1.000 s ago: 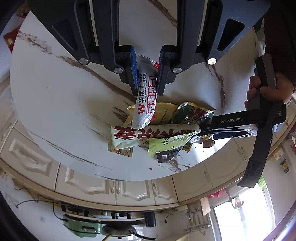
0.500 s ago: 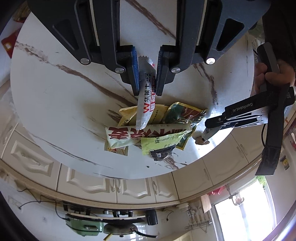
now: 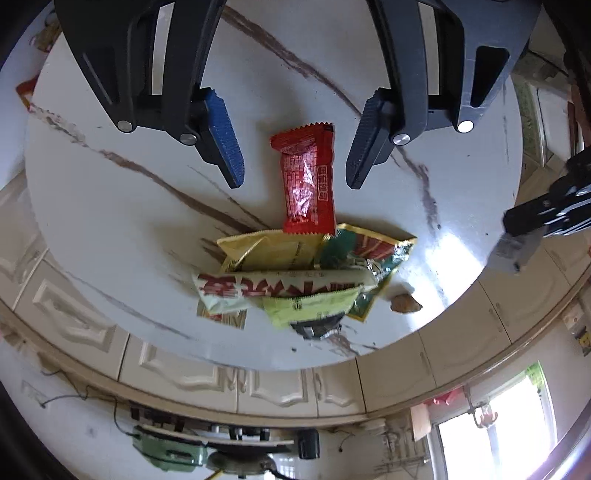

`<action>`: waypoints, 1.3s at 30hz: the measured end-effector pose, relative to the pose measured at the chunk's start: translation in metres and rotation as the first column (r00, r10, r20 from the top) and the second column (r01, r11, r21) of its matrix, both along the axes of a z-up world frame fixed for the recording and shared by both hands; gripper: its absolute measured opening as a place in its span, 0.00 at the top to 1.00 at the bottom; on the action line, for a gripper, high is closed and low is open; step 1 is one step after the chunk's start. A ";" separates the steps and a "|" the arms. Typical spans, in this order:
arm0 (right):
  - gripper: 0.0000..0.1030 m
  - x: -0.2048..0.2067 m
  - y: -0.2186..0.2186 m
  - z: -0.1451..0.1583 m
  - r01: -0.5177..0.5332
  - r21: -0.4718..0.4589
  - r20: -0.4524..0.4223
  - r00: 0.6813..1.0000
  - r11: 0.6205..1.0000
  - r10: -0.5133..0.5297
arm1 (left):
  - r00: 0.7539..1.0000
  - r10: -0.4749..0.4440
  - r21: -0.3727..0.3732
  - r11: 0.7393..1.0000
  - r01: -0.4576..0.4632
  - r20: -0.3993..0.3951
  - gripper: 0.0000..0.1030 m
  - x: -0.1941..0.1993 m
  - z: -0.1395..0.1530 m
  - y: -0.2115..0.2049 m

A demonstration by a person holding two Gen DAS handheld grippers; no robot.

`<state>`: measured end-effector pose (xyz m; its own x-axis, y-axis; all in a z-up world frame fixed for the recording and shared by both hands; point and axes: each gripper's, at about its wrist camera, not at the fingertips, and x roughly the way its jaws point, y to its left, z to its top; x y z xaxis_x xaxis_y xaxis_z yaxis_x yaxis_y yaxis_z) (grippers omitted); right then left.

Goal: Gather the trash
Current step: 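Grasp the white sauce packet with the left tool while the right tool grasps the red snack bar, then carry the white packet and red snack bar over the blue bin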

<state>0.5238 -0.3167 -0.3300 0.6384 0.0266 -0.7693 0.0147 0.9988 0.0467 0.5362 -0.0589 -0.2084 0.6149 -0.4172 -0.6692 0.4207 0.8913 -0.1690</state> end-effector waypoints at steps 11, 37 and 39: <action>0.88 0.000 0.002 0.001 -0.029 0.004 0.025 0.999 1.000 0.028 | 1.000 0.001 -0.036 0.999 0.000 0.011 0.81 -0.015 0.016 0.026; 0.90 0.035 0.334 -0.037 -0.534 0.098 0.025 0.845 0.840 0.534 | 0.913 0.366 0.018 0.929 -0.369 -0.177 0.81 -0.074 -0.067 0.271; 0.90 0.053 0.350 -0.070 -0.536 0.099 -0.033 0.840 0.839 0.541 | 0.897 0.373 0.028 0.926 -0.377 -0.236 0.81 -0.059 -0.095 0.279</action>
